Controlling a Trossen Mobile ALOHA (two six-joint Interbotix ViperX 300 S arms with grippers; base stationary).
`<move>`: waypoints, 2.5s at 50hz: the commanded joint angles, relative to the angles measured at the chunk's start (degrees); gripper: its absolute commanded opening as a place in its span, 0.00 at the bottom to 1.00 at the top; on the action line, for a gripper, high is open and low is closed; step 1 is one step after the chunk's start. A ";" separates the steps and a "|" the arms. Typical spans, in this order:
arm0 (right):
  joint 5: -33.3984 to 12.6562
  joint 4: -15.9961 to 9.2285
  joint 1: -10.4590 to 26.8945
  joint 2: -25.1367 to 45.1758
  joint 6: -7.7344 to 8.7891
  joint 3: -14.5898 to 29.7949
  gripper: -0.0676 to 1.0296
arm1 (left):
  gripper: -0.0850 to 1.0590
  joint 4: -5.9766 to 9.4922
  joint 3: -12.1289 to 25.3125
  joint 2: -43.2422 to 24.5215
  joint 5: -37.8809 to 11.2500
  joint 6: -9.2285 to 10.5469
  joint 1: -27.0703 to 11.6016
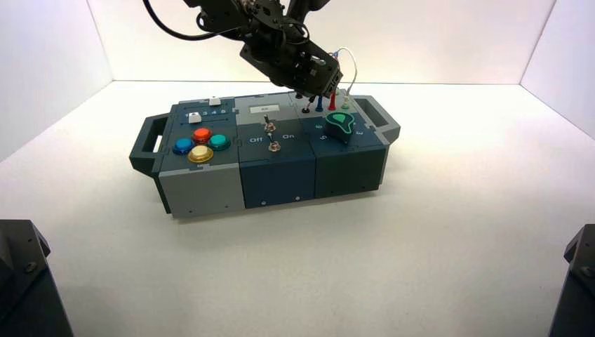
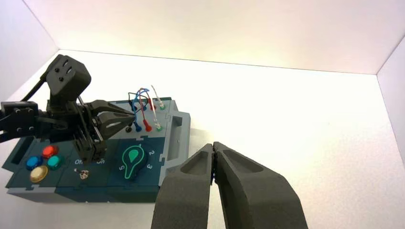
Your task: Insert the black wire.
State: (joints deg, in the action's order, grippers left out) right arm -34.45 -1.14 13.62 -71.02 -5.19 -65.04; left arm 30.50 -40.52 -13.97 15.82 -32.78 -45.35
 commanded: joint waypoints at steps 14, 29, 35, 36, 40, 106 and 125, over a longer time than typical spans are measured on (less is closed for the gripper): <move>0.79 0.18 -0.09 0.26 0.09 1.14 0.04 | 0.05 -0.18 0.53 1.41 -0.35 0.35 -0.70; 0.88 0.26 -0.09 0.09 0.09 1.23 0.04 | 0.05 -0.18 0.35 1.49 -1.49 0.35 -0.70; 0.88 0.26 -0.35 -0.44 0.09 1.14 0.04 | 0.05 -0.18 0.35 1.58 -1.85 0.35 -0.70; 0.97 0.26 -0.35 -0.53 0.00 1.14 0.04 | 0.05 -0.18 0.35 1.58 -1.85 0.35 -0.70; 1.05 0.26 -0.44 -0.88 0.09 1.05 0.04 | 0.05 -0.26 0.26 1.58 -2.02 0.35 -0.79; 1.23 0.26 -0.35 -1.05 0.09 1.05 0.04 | 0.05 -0.26 -4.13 5.27 -2.99 0.18 -0.79; 1.23 0.18 -0.35 -1.05 0.09 1.05 0.04 | 0.05 -0.53 -3.69 5.36 -1.32 -0.44 -0.09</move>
State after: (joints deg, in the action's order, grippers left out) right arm -33.93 -0.97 13.45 -72.51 -5.19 -65.04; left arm 30.15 -44.74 -10.20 13.80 -33.13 -45.79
